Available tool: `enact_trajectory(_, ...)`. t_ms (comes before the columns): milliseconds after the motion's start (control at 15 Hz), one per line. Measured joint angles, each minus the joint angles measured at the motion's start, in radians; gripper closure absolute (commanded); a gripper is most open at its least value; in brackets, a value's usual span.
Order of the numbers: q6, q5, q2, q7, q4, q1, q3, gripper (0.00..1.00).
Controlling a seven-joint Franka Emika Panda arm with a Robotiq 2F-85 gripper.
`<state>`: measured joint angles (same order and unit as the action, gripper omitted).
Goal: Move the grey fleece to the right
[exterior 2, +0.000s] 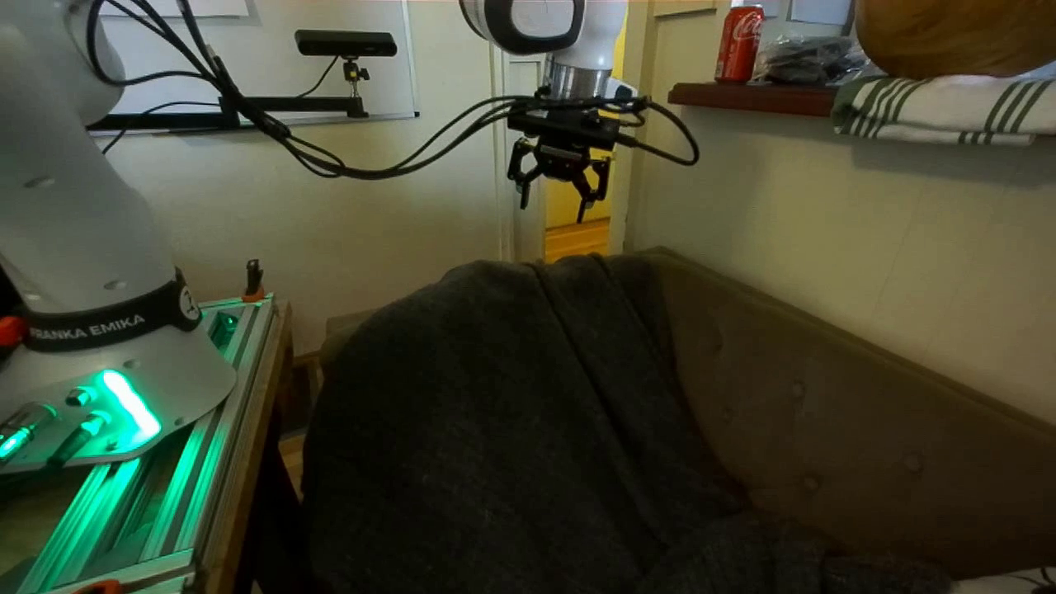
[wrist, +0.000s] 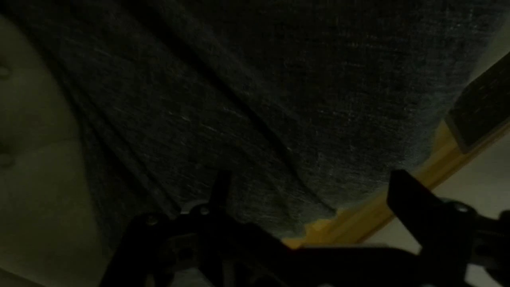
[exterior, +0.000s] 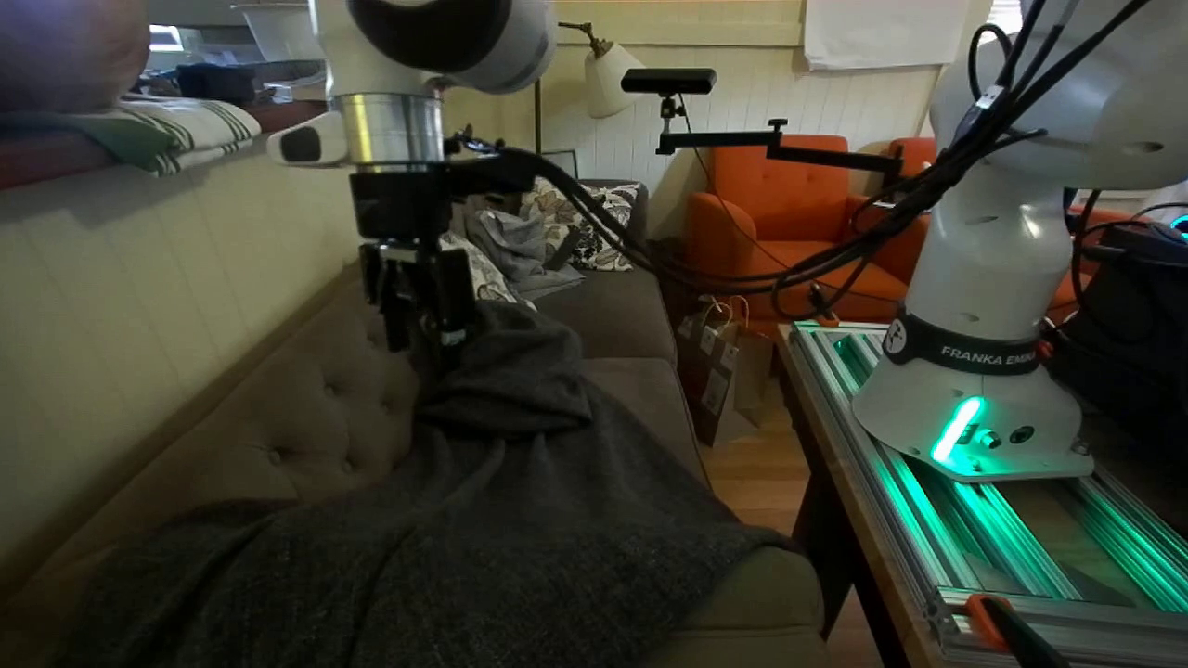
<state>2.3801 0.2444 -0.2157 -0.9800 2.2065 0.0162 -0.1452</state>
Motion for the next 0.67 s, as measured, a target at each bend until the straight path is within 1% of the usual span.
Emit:
enact_trajectory(267, 0.003, -0.018, -0.184, -0.108, -0.144, 0.038, -0.077, 0.00)
enact_trajectory(667, 0.011, -0.141, -0.481, -0.319, -0.404, 0.050, -0.118, 0.00)
